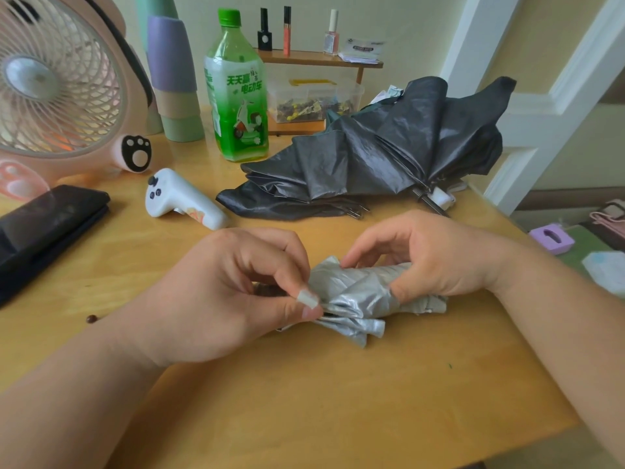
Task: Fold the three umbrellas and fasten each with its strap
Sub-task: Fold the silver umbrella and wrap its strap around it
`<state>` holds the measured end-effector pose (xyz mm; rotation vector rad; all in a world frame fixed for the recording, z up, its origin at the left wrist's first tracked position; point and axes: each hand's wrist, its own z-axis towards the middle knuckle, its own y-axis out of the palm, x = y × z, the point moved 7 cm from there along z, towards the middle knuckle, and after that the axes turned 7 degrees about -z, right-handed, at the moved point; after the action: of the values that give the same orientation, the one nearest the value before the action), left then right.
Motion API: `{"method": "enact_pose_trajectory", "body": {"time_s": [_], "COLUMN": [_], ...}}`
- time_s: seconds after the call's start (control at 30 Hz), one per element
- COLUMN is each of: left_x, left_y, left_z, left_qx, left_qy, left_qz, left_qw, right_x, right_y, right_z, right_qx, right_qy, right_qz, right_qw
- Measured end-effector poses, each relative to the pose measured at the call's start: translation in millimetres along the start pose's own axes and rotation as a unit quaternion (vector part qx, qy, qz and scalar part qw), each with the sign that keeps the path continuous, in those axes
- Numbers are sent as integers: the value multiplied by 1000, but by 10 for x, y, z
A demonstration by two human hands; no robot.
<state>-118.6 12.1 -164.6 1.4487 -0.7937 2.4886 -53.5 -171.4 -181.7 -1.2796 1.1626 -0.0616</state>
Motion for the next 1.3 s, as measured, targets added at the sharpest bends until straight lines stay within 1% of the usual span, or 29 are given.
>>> {"method": "enact_pose_trajectory", "body": {"time_s": [0.07,0.1,0.17,0.23,0.27,0.3,0.33,0.37,0.4,0.5,0.53,0.67,0.77,1.0,1.17,1.3], "left_x": [-2,-4,-10,-13,-14,-16,-18,-21,-27,-48,-50,-47,-71,-77,-108,-112], "left_y": [4,8,11,12,13,15,15,16,15,3,0,-3,-12,-22,-40,-20], "left_z": [2,2,4,6,6,7,7,8,8,9,11,50,55,47,40,44], "left_qx": [-2,-4,-8,-11,-12,-13,-14,-14,-14,-13,-11,-2,1,12,35,37], "left_qy": [0,-1,-3,-4,-5,-6,-7,-9,-12,-20,-22,-24,-30,-38,-61,-79], "left_qz": [0,-3,-12,-14,-15,-15,-11,-7,-5,-10,-7,-15,-14,-18,-16,-2], "left_qw": [1000,1000,1000,1000,1000,1000,1000,1000,1000,1000,1000,1000,999,999,997,996], "right_x": [-71,-154,-376,-585,-650,-687,-698,-684,-650,-534,-509,-476,-404,-306,-300,-266], "right_y": [39,51,65,108,131,151,167,181,192,169,162,160,144,78,49,46], "right_z": [5,13,18,-19,-41,-54,-55,-44,-35,-8,0,-42,-75,-105,-125,-73], "right_qx": [17,43,130,213,244,266,276,270,252,190,188,240,262,251,269,245], "right_qy": [20,6,-83,-203,-243,-268,-277,-276,-272,-261,-260,-281,-273,-250,-257,-231], "right_qz": [-80,-134,-245,-306,-326,-342,-351,-347,-330,-227,-204,-149,-115,-34,-61,-125], "right_qw": [996,990,957,905,880,861,851,855,868,919,925,917,918,934,926,933]}}
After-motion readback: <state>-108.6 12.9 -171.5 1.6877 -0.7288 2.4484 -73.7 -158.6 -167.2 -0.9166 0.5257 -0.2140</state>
